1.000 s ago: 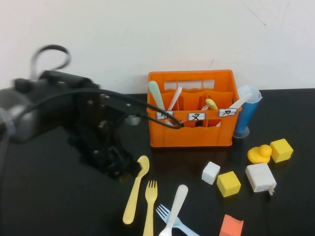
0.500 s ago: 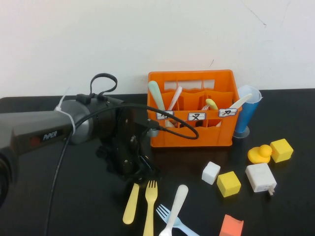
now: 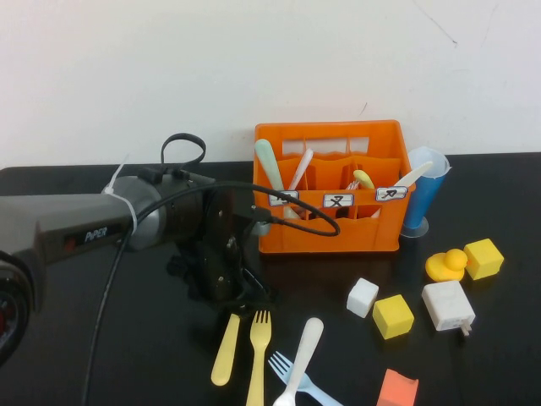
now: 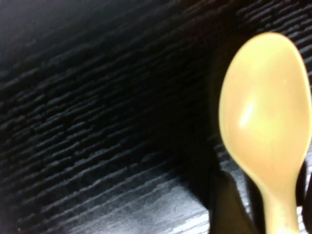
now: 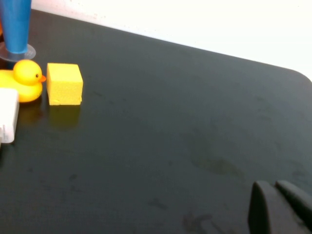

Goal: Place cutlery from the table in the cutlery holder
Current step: Pick up the spoon

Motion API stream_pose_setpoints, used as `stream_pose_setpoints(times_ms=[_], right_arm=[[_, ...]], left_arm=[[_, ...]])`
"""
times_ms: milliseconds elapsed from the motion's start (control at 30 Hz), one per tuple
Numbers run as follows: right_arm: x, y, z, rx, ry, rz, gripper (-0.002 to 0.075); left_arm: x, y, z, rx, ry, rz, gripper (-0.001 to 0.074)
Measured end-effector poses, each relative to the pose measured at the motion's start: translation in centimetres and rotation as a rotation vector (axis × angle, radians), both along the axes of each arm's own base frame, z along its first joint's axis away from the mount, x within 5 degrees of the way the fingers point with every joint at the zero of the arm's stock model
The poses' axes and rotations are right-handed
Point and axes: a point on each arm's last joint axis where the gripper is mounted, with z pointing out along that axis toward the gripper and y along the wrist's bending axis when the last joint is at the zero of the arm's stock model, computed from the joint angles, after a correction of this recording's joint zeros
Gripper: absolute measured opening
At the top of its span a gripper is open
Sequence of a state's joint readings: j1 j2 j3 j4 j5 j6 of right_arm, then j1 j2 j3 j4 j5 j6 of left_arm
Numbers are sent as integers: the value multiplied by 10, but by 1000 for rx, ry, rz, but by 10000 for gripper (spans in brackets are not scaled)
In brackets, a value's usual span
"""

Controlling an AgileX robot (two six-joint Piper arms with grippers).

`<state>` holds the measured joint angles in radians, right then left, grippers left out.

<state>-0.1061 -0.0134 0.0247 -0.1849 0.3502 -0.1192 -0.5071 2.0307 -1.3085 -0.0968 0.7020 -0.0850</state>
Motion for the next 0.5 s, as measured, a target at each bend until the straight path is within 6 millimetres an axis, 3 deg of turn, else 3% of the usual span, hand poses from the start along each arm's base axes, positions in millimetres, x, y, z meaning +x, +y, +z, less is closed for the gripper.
stream_pose_setpoints(times_ms=[133,233,367,500], right_arm=[[0,0,0,0,0,0,-3],[0,0,0,0,0,0,-3],[0,0,0,0,0,0,-3],[0,0,0,0,0,0,-3]], left_arm=[[0,0,0,9,16,-1,223],[-1,1,1,17,13,-7,97],[-6,6,17,0,-59,-15,97],[-25,17,53,-143,-313,12,97]])
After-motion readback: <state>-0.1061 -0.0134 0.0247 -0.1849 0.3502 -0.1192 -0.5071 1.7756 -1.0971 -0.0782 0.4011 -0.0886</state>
